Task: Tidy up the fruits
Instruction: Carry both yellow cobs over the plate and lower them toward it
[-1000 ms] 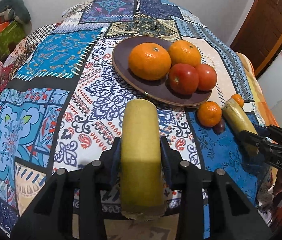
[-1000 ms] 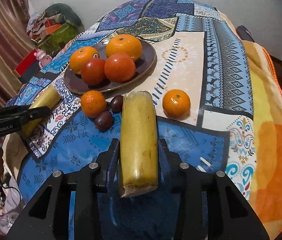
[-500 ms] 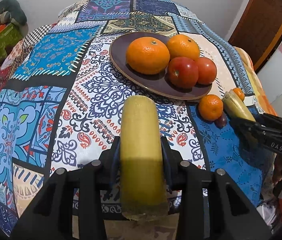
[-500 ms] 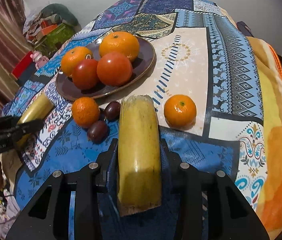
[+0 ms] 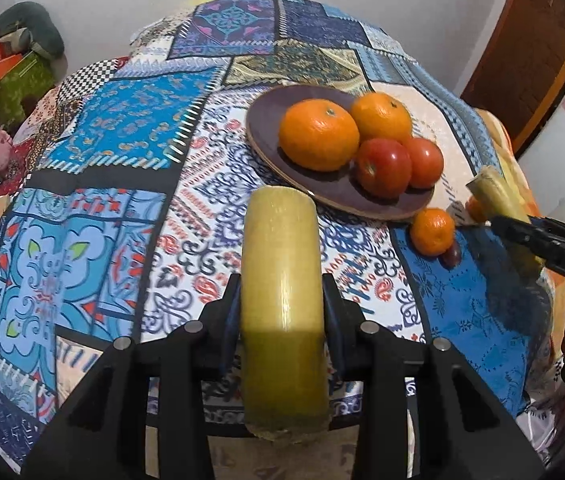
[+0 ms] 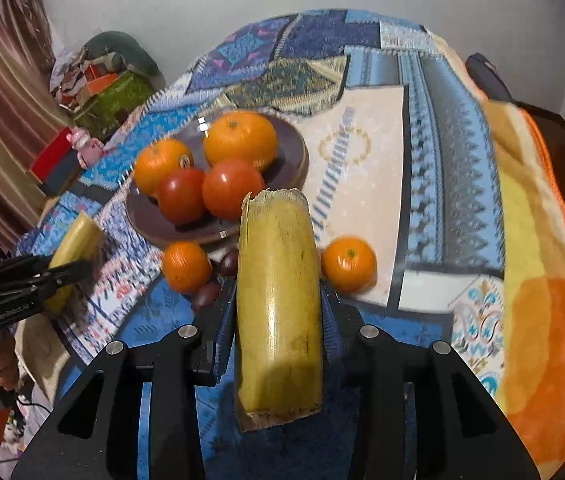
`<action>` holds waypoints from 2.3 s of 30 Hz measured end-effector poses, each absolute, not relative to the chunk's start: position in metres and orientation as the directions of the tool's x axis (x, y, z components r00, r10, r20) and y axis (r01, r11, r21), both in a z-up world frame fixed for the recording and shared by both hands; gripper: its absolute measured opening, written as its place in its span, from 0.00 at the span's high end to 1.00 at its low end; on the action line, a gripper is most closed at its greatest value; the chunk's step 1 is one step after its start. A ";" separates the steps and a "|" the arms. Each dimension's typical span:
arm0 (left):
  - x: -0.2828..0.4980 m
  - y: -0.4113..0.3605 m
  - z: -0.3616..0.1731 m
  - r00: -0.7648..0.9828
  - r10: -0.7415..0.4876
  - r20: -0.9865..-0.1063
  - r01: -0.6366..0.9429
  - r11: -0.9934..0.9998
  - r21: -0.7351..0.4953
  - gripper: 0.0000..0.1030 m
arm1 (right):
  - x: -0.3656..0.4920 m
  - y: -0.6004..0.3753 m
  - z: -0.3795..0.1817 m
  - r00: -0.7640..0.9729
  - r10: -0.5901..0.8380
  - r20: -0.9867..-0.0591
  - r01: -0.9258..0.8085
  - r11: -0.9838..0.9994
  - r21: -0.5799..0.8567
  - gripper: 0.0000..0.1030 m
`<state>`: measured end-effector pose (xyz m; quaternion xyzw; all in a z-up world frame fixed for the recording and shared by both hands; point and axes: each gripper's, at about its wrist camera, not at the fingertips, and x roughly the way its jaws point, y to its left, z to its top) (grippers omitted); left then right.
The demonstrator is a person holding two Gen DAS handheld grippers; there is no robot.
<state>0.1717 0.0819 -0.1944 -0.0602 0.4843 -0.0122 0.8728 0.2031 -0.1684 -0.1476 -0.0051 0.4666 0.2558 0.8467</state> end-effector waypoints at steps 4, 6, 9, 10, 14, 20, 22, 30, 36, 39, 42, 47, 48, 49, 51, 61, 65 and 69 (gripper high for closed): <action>0.174 0.088 -0.184 0.552 -0.065 -0.831 -0.044 0.993 -0.107 0.64 | 0.207 -0.161 -0.133 0.457 0.440 -0.773 -0.457 0.862 0.221 0.65; 0.175 0.091 -0.179 0.564 -0.063 -0.823 -0.046 0.993 -0.108 0.64 | 0.209 -0.156 -0.127 0.467 0.448 -0.763 -0.467 0.857 0.217 0.65; 0.179 0.094 -0.171 0.581 -0.056 -0.812 -0.049 0.993 -0.104 0.64 | 0.213 -0.147 -0.120 0.476 0.460 -0.750 -0.483 0.849 0.214 0.65; 0.180 0.095 -0.169 0.586 -0.058 -0.808 -0.048 0.993 -0.106 0.64 | 0.215 -0.143 -0.119 0.478 0.464 -0.746 -0.487 0.847 0.215 0.65; 0.187 0.096 -0.161 0.605 -0.061 -0.794 -0.046 0.993 -0.111 0.64 | 0.219 -0.131 -0.113 0.484 0.477 -0.733 -0.503 0.838 0.214 0.65; 0.200 0.099 -0.151 0.625 -0.072 -0.777 -0.046 0.991 -0.128 0.64 | 0.231 -0.110 -0.108 0.483 0.497 -0.721 -0.529 0.822 0.212 0.65; 0.207 0.101 -0.148 0.631 -0.070 -0.772 -0.046 0.991 -0.127 0.64 | 0.235 -0.104 -0.106 0.482 0.501 -0.719 -0.535 0.818 0.211 0.65; 0.243 0.107 -0.144 0.639 -0.075 -0.766 -0.048 0.990 -0.136 0.64 | 0.254 -0.076 -0.105 0.482 0.505 -0.716 -0.550 0.810 0.201 0.65; 0.274 0.108 -0.151 0.624 -0.090 -0.776 -0.039 0.989 -0.145 0.64 | 0.274 -0.055 -0.111 0.472 0.494 -0.731 -0.558 0.809 0.186 0.65; 0.287 0.107 -0.154 0.621 -0.100 -0.777 -0.027 0.988 -0.149 0.64 | 0.284 -0.047 -0.115 0.463 0.487 -0.741 -0.555 0.811 0.186 0.65; 0.301 0.105 -0.157 0.615 -0.101 -0.782 -0.018 0.990 -0.142 0.64 | 0.292 -0.042 -0.119 0.456 0.481 -0.749 -0.550 0.814 0.188 0.65; 0.322 0.105 -0.166 0.600 -0.119 -0.791 -0.015 0.987 -0.161 0.64 | 0.297 -0.035 -0.126 0.442 0.465 -0.767 -0.551 0.816 0.177 0.65; 0.324 0.105 -0.167 0.598 -0.118 -0.793 -0.015 0.987 -0.158 0.64 | 0.298 -0.034 -0.127 0.441 0.461 -0.770 -0.551 0.816 0.172 0.65; 0.327 0.106 -0.169 0.594 -0.118 -0.796 -0.014 0.988 -0.157 0.64 | 0.299 -0.034 -0.128 0.440 0.458 -0.773 -0.552 0.816 0.170 0.65; 0.333 0.106 -0.173 0.585 -0.125 -0.801 -0.008 0.987 -0.160 0.64 | 0.301 -0.032 -0.131 0.436 0.453 -0.778 -0.552 0.817 0.166 0.65; 0.349 0.108 -0.191 0.537 -0.134 -0.833 -0.004 0.987 -0.161 0.64 | 0.305 -0.023 -0.128 0.441 0.449 -0.777 -0.585 0.801 0.131 0.73; 0.351 0.108 -0.195 0.522 -0.144 -0.841 -0.002 0.985 -0.170 0.63 | 0.305 -0.024 -0.128 0.435 0.448 -0.781 -0.591 0.797 0.128 0.73; 0.350 0.107 -0.191 0.526 -0.149 -0.837 0.006 0.985 -0.171 0.63 | 0.303 -0.027 -0.129 0.435 0.445 -0.783 -0.587 0.800 0.129 0.72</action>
